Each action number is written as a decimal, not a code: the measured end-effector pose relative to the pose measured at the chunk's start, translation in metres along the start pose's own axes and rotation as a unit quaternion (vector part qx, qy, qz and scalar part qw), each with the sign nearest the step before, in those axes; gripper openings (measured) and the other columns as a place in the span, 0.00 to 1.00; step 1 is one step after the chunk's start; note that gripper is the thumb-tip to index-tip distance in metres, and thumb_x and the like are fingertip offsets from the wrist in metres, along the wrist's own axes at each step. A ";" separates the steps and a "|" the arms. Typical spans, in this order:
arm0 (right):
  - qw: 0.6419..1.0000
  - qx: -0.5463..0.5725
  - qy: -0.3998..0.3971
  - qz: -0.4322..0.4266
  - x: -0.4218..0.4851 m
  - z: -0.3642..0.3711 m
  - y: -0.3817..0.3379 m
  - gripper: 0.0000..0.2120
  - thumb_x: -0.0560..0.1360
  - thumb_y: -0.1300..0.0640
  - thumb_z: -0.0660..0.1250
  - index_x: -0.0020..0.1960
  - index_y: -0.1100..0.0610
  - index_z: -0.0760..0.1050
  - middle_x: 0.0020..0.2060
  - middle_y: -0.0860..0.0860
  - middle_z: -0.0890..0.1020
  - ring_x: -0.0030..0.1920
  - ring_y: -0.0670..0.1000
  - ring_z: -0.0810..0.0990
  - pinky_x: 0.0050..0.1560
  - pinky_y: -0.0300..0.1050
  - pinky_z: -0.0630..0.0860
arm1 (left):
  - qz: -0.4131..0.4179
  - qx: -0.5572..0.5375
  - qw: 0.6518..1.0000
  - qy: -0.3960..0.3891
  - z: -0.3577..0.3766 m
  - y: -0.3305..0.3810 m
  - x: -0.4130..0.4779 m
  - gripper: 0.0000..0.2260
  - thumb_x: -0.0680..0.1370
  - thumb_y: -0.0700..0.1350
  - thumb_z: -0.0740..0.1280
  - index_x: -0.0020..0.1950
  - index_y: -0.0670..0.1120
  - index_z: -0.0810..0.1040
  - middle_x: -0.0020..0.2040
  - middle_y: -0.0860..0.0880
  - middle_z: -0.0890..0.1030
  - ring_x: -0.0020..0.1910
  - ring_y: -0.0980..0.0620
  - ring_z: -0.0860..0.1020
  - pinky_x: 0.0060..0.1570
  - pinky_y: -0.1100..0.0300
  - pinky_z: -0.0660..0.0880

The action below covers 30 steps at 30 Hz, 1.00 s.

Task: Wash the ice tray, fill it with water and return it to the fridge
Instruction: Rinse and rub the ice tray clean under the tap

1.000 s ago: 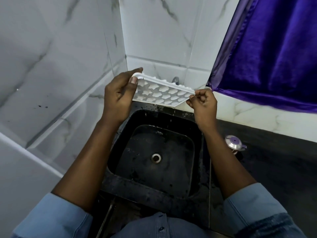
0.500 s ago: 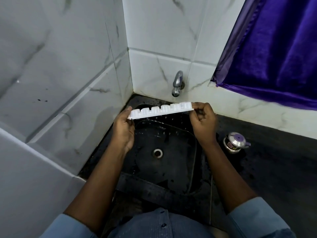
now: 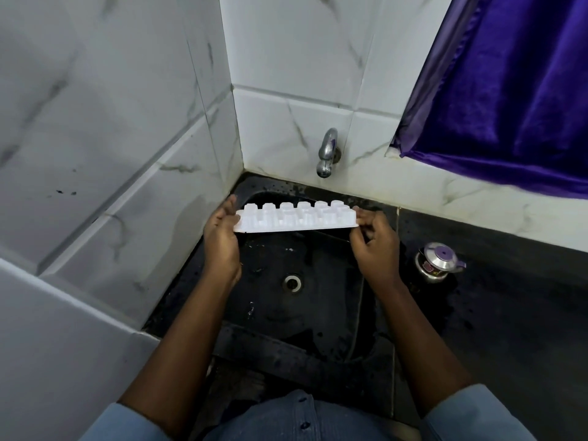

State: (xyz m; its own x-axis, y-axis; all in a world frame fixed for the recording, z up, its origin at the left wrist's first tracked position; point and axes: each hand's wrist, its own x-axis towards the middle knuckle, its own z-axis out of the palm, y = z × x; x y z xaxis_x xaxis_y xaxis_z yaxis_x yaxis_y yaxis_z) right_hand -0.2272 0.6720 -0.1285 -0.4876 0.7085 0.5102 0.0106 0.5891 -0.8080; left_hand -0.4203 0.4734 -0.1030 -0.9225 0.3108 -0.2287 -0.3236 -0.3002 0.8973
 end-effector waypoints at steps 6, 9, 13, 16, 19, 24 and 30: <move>0.993 -0.095 -0.044 0.045 -0.014 -0.005 0.010 0.13 0.76 0.65 0.64 0.48 0.47 0.69 0.41 0.41 0.78 0.38 0.38 0.76 0.38 0.38 0.70 | -0.019 -0.006 1.000 0.012 -0.005 -0.012 0.006 0.29 0.76 0.20 0.56 0.75 0.36 0.73 0.75 0.40 0.77 0.76 0.41 0.74 0.79 0.42 0.66; 0.986 -0.135 -0.066 0.067 -0.020 -0.005 0.016 0.15 0.77 0.64 0.64 0.53 0.44 0.68 0.43 0.43 0.78 0.38 0.43 0.76 0.36 0.36 0.68 | -0.022 -0.002 1.000 0.005 -0.008 -0.020 0.004 0.29 0.73 0.17 0.56 0.69 0.37 0.76 0.70 0.45 0.80 0.74 0.45 0.76 0.77 0.47 0.70; 0.991 -0.127 -0.036 0.027 -0.019 -0.004 0.013 0.20 0.81 0.65 0.64 0.66 0.45 0.70 0.60 0.45 0.80 0.58 0.41 0.78 0.57 0.25 0.69 | -0.022 -0.022 0.999 -0.026 -0.011 -0.015 0.005 0.30 0.71 0.16 0.56 0.62 0.42 0.80 0.60 0.51 0.86 0.62 0.53 0.84 0.52 0.63 0.82; 0.980 -0.188 -0.066 -0.030 -0.023 -0.004 0.018 0.22 0.77 0.75 0.63 0.68 0.61 0.74 0.62 0.58 0.79 0.63 0.52 0.76 0.66 0.24 0.62 | -0.021 0.006 0.999 -0.032 -0.008 -0.014 0.006 0.30 0.71 0.15 0.57 0.57 0.45 0.81 0.55 0.54 0.87 0.54 0.58 0.86 0.46 0.66 0.81; 0.976 -0.199 -0.080 -0.041 -0.027 -0.004 0.016 0.24 0.75 0.77 0.62 0.67 0.60 0.74 0.62 0.59 0.79 0.63 0.56 0.77 0.67 0.27 0.62 | -0.010 0.025 0.999 -0.037 -0.010 -0.016 0.006 0.30 0.72 0.16 0.57 0.55 0.46 0.82 0.52 0.56 0.88 0.54 0.59 0.86 0.46 0.67 0.81; 0.974 -0.202 -0.077 -0.064 -0.025 -0.005 0.010 0.23 0.74 0.75 0.62 0.66 0.59 0.73 0.62 0.60 0.78 0.64 0.55 0.76 0.69 0.38 0.69 | 0.020 0.039 0.999 -0.033 -0.013 -0.021 0.007 0.28 0.72 0.17 0.58 0.61 0.41 0.81 0.61 0.46 0.85 0.65 0.50 0.83 0.54 0.63 0.83; 0.974 -0.203 -0.054 -0.091 -0.017 -0.011 0.003 0.21 0.74 0.77 0.63 0.64 0.63 0.76 0.60 0.59 0.80 0.63 0.54 0.77 0.69 0.37 0.69 | 0.030 0.039 0.998 -0.042 -0.014 -0.019 0.004 0.28 0.73 0.18 0.59 0.58 0.45 0.83 0.59 0.49 0.87 0.60 0.54 0.85 0.52 0.64 0.82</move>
State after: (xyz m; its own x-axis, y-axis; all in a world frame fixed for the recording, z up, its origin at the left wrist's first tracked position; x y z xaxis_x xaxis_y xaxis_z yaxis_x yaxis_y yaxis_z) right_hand -0.2096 0.6659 -0.1362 -0.6019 0.5464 0.5824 0.2486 0.8212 -0.5136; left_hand -0.4208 0.4679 -0.1258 -0.9175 0.3706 -0.1441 -0.2484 -0.2511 0.9355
